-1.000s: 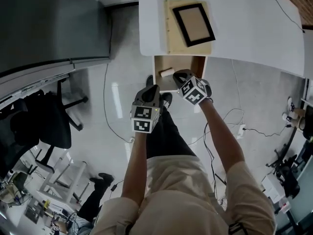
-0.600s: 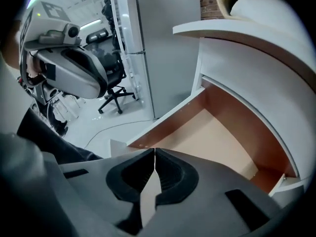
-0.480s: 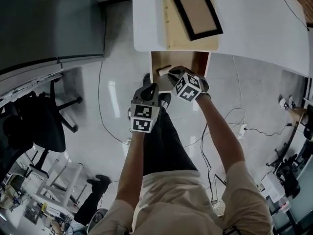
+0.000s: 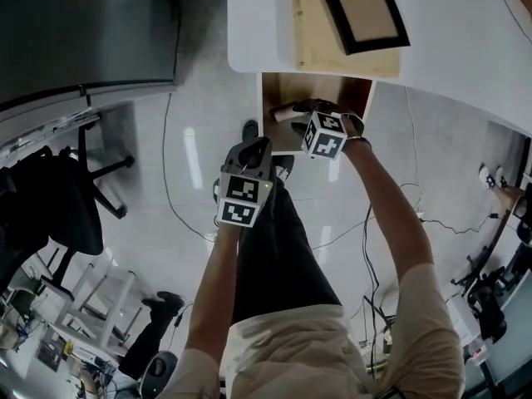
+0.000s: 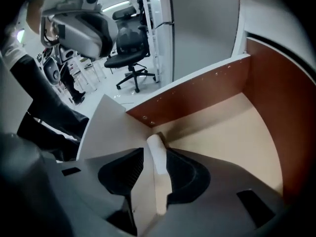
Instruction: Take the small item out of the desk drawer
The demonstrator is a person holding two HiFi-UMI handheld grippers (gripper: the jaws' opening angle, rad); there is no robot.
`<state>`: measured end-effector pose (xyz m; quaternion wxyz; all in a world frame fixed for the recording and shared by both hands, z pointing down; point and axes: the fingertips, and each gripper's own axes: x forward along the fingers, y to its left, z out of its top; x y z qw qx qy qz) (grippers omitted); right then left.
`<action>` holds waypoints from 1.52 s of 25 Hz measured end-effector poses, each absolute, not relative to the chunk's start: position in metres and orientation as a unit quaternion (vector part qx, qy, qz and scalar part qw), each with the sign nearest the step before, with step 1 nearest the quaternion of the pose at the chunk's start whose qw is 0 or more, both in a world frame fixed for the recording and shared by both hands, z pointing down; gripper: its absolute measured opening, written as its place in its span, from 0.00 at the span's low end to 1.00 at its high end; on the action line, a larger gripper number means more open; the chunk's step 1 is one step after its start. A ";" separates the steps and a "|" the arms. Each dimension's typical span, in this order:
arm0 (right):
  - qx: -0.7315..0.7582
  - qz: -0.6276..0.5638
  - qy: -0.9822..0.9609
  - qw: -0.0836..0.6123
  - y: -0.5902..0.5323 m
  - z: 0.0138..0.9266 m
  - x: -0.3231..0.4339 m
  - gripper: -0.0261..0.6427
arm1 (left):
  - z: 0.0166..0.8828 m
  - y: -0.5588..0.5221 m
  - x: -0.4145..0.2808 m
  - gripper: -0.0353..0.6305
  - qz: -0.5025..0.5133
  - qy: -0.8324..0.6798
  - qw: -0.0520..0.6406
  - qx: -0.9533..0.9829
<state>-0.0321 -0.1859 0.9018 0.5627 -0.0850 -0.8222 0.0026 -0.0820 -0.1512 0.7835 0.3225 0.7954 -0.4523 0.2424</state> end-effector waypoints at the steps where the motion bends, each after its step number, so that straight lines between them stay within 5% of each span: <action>1: -0.096 -0.010 -0.817 0.568 -0.185 0.909 -0.031 0.29 | 0.785 -0.151 -0.082 0.08 0.241 -0.454 0.323 0.795; 22: -0.138 -0.104 -0.773 0.611 -0.197 0.968 -0.023 0.29 | 0.806 -0.130 -0.085 0.08 0.225 -0.467 0.343 0.783; 38: 0.025 0.046 -0.820 0.571 -0.210 0.915 -0.026 0.27 | 0.789 -0.128 -0.087 0.08 0.222 -0.468 0.334 0.787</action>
